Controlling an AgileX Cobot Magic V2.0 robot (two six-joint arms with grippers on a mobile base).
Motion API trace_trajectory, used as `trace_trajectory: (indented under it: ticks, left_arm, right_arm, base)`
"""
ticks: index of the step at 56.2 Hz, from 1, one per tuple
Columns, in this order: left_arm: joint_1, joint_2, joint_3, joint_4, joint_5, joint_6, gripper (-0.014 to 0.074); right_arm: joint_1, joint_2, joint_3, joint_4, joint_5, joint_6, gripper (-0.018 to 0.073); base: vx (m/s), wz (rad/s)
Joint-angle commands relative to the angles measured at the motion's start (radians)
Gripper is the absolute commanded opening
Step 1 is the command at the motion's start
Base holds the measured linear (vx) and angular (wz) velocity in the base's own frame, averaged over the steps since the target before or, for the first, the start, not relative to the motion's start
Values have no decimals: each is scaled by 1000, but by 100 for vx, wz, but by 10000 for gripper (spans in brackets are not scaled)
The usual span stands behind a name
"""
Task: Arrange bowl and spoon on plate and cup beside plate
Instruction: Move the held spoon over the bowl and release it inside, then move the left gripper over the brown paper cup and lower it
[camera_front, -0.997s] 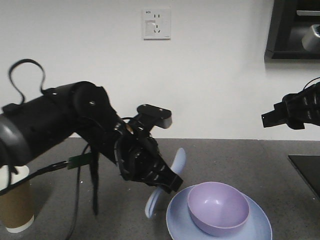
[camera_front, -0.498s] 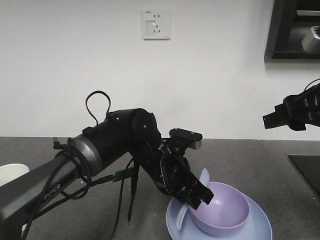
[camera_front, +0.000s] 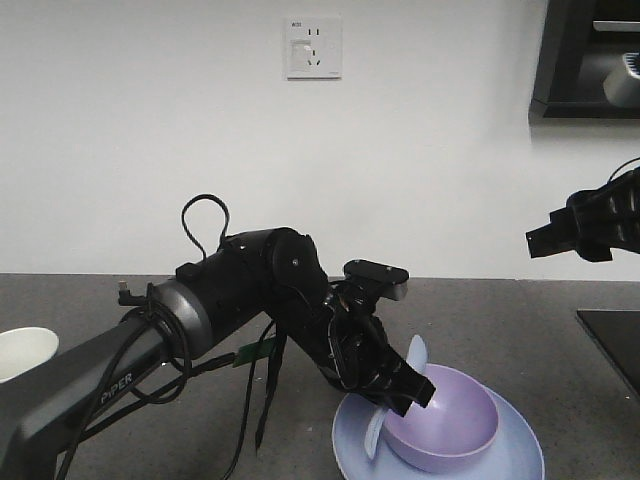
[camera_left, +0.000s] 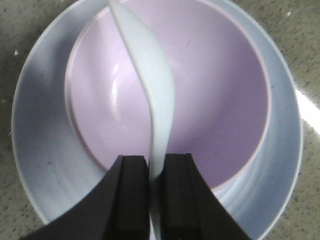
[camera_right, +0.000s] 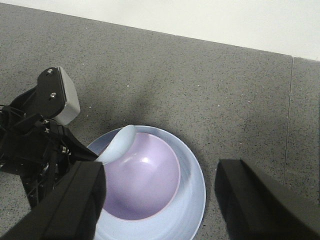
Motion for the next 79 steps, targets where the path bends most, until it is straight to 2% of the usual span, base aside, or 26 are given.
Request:
trace_trajectory:
  ticks: [1, 11, 17, 22, 28, 34, 38, 42, 51, 62, 69, 79]
  left_arm:
    - [-3, -69, -36, -54, -57, 17, 302]
    - [-3, -70, -36, -54, -52, 17, 404]
    - [-3, -74, -36, -53, -40, 17, 417]
    - [-3, -95, -39, -21, -20, 16, 417]
    - [-3, -139, -67, 80, 47, -11, 417]
    - [-2, -203, -94, 275, 142, -66, 417]
    - [3, -258, -90, 407, 142, -110, 417]
    - [18, -305, -89, 485, 142, -142, 417]
    - [90, -424, -25, 567, 142, -152, 415]
    - [229, -541, 231, 670, 141, -156, 415]
    - [302, -572, 373, 671, 126, -170, 415]
    - [345, -574, 490, 673, 67, -182, 415]
  right_arm:
    - [-4, -28, -31, 3, -65, -6, 522]
    - [-4, -28, -31, 3, -66, -6, 522]
    - [-4, -28, -31, 3, -66, -6, 522]
    - [-4, -28, -31, 1, -66, -6, 522]
    - [-4, -28, -31, -4, -65, -6, 522]
    - [-4, -28, -31, -12, -62, -6, 522]
    - [-4, -28, -31, -15, -60, -6, 522]
    - [-4, -28, -31, -15, -60, -5, 522]
    - [-4, -28, -31, -15, -57, -6, 522]
    - [-4, -28, -31, -15, -57, -6, 522]
    - [-4, -24, -31, -15, -57, -6, 522]
    - [-4, -15, -27, -15, -57, -6, 522]
  base:
    - [0, 0]
    - [0, 0]
    - [0, 0]
    - [0, 0]
    - [0, 0]
    - [0, 0]
    - [0, 0]
    - [0, 0]
    - [0, 0]
    - [0, 0]
    - [0, 0]
    - [0, 0]
